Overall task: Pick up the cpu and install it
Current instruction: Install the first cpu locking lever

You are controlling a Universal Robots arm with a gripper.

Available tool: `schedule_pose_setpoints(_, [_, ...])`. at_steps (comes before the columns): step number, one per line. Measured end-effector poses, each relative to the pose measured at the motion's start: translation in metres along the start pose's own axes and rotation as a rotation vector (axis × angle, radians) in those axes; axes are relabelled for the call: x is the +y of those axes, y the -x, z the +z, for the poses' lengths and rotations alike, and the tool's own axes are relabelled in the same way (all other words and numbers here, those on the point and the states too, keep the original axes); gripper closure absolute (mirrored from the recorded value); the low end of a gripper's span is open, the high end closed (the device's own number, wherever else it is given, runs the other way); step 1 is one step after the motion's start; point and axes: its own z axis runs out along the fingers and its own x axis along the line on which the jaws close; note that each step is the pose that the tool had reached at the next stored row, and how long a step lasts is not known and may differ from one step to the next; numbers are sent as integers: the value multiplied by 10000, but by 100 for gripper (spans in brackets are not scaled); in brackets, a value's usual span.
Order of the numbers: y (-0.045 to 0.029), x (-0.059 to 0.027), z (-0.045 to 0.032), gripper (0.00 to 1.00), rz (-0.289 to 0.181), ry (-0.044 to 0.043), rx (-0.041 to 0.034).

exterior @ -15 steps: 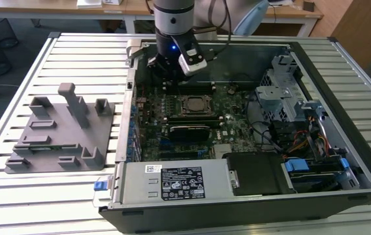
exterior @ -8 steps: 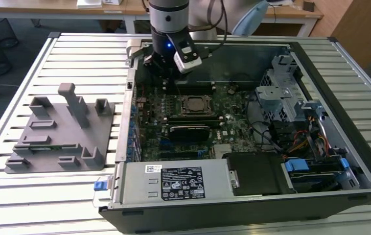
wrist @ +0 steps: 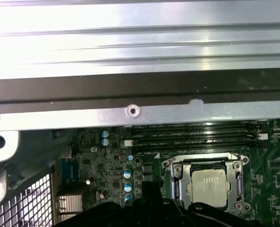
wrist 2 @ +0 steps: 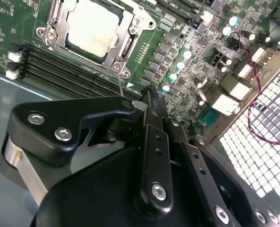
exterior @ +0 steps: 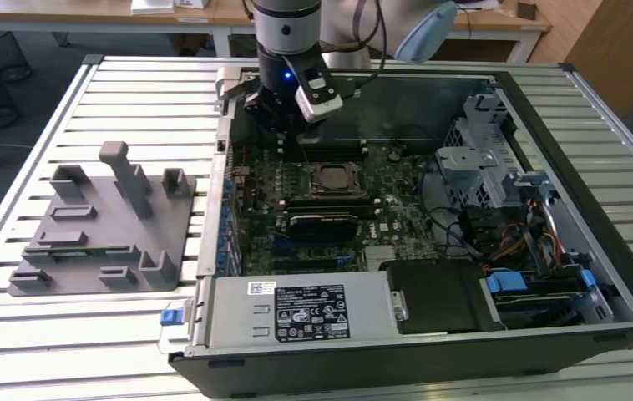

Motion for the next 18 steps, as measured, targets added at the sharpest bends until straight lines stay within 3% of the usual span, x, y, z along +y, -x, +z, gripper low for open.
schedule_pose_setpoints(7, [-5, 102, 3, 89, -20, 0, 0])
schedule_pose_setpoints(9, [25, 108, 4, 89, -23, 0, 4])
schedule_pose_setpoints(12, [118, 117, 6, 89, -22, -3, 48])
schedule_pose_setpoints(18, [372, 133, 15, 89, -23, -10, 177])
